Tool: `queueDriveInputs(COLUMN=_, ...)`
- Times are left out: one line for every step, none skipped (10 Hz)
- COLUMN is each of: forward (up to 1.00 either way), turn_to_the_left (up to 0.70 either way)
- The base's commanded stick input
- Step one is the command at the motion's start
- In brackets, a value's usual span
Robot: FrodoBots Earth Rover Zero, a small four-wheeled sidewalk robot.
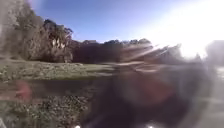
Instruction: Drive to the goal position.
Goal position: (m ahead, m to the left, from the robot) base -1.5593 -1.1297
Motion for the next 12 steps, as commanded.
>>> queueDriveInputs(forward=0.7, turn_to_the_left=-0.35)
queueDriveInputs(forward=0.7, turn_to_the_left=-0.35)
queueDriveInputs(forward=0.7, turn_to_the_left=-0.35)
queueDriveInputs(forward=0.7, turn_to_the_left=-0.35)
queueDriveInputs(forward=0.7, turn_to_the_left=-0.35)
queueDriveInputs(forward=0.7, turn_to_the_left=-0.35)
queueDriveInputs(forward=0.7, turn_to_the_left=-0.35)
queueDriveInputs(forward=0.7, turn_to_the_left=-0.1)
queueDriveInputs(forward=0.7, turn_to_the_left=-0.03)
queueDriveInputs(forward=0.7, turn_to_the_left=0.0)
queueDriveInputs(forward=0.7, turn_to_the_left=0.0)
queueDriveInputs(forward=0.7, turn_to_the_left=0.0)
